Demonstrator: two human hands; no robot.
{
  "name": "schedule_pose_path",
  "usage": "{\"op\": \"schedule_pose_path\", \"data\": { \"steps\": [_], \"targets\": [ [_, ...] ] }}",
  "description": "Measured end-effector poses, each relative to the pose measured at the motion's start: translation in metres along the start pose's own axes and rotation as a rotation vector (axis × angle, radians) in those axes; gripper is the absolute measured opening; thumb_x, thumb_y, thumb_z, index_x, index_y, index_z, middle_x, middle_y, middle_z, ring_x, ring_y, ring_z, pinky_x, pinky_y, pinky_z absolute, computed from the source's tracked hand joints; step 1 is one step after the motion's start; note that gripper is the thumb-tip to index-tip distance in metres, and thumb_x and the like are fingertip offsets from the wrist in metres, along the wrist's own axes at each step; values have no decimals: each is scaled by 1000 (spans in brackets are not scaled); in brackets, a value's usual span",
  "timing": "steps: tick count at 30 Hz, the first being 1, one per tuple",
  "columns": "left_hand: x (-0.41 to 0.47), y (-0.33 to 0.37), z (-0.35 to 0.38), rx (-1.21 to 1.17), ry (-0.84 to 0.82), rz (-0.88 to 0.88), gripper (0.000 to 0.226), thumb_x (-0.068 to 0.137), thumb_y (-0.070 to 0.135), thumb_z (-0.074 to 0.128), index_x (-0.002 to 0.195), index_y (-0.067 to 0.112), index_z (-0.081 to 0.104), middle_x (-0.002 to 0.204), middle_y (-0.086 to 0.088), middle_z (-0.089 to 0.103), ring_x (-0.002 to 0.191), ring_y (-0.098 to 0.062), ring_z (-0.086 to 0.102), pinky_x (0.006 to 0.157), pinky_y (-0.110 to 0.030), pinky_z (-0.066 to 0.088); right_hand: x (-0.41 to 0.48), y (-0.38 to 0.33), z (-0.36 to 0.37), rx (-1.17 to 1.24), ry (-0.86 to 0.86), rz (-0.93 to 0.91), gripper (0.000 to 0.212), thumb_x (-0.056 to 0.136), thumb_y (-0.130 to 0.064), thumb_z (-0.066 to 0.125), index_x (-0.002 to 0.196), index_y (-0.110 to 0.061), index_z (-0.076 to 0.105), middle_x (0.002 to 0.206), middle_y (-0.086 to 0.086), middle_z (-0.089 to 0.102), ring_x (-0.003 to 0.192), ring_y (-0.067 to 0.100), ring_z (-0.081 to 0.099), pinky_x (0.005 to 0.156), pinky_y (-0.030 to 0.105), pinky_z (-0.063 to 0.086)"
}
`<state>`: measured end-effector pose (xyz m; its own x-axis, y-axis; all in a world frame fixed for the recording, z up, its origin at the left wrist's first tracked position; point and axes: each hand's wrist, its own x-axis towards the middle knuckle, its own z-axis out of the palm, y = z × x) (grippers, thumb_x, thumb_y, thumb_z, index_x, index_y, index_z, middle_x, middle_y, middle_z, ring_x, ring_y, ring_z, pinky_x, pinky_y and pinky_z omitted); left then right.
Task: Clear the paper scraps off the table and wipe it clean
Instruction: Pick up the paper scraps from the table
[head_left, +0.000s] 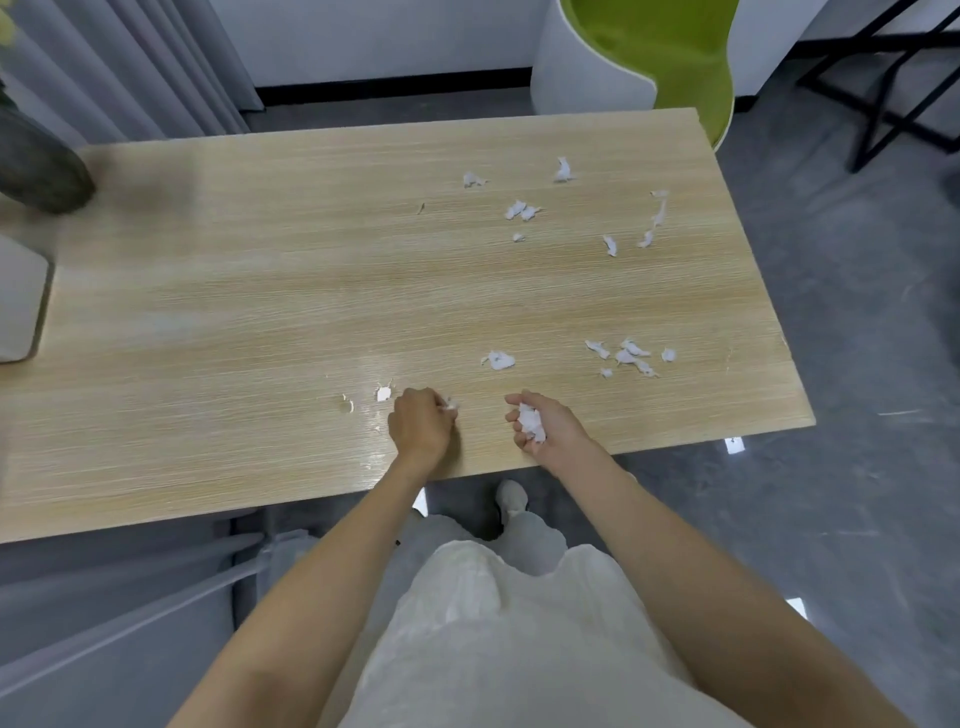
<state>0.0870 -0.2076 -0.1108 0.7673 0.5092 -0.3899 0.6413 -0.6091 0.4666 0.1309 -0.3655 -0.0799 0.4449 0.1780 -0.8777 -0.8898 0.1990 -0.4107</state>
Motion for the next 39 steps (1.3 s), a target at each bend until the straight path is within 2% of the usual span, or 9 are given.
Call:
{"op": "schedule_pose_path", "data": {
  "steps": [4,9,14,18,23,26,30,33,39],
  "targets": [
    [-3,11,-12,-372,-57,-66,14,80,20,72,72,13,62,76,0,64,76,-20,60,68,-29,45,2,-7,-3,9,-31,25,24,98,-19,47,89,-2,61,72,9,50,56,11,40,34,15,33],
    [-21,44,-28,-751,-98,-54,12,81,13,72,77,15,61,80,-1,59,74,-15,53,69,-27,44,6,-18,-2,-21,-133,80,27,97,-27,47,90,-5,62,72,8,55,50,11,49,40,17,37],
    [-46,85,-10,-518,-178,137,6,82,17,71,81,18,66,70,8,56,67,-8,52,64,-17,42,4,-32,2,6,-242,148,33,93,-41,53,95,-10,64,75,4,69,71,14,64,67,26,48],
    [-49,94,4,-290,-94,200,10,85,25,66,91,22,73,99,7,47,106,-16,43,93,-30,38,8,-44,-4,-44,-255,128,35,94,-41,53,106,-11,66,86,4,69,74,13,66,68,25,51],
    [-34,101,-5,-730,-89,-11,8,90,23,61,88,20,67,106,-3,60,100,-16,56,83,-22,41,15,-57,-18,-43,-248,110,23,96,-30,53,87,-10,62,58,0,60,41,7,50,35,15,32],
    [3,87,1,-549,75,-107,17,87,19,64,102,10,61,103,-5,61,96,-22,59,79,-28,43,17,-64,-29,-79,-210,101,26,94,-32,56,83,-9,63,64,4,57,41,6,47,35,14,31],
    [29,85,26,-221,14,-122,44,76,33,75,108,12,53,113,-6,44,106,-20,46,86,-35,45,21,-71,-41,-89,-154,94,27,94,-32,56,81,-8,64,69,6,55,42,7,45,36,14,31],
    [29,94,40,-29,61,3,28,84,26,68,103,9,56,110,-9,47,104,-25,47,83,-36,44,25,-75,-49,-78,-127,96,27,94,-31,56,81,-8,63,69,6,54,39,6,45,36,14,30],
    [24,105,24,-378,78,-59,6,84,12,65,79,12,60,78,3,61,75,-16,57,66,-25,40,28,-87,-55,-35,-121,99,29,96,-31,53,83,-7,63,73,8,54,55,10,44,37,14,33]
  ]
}}
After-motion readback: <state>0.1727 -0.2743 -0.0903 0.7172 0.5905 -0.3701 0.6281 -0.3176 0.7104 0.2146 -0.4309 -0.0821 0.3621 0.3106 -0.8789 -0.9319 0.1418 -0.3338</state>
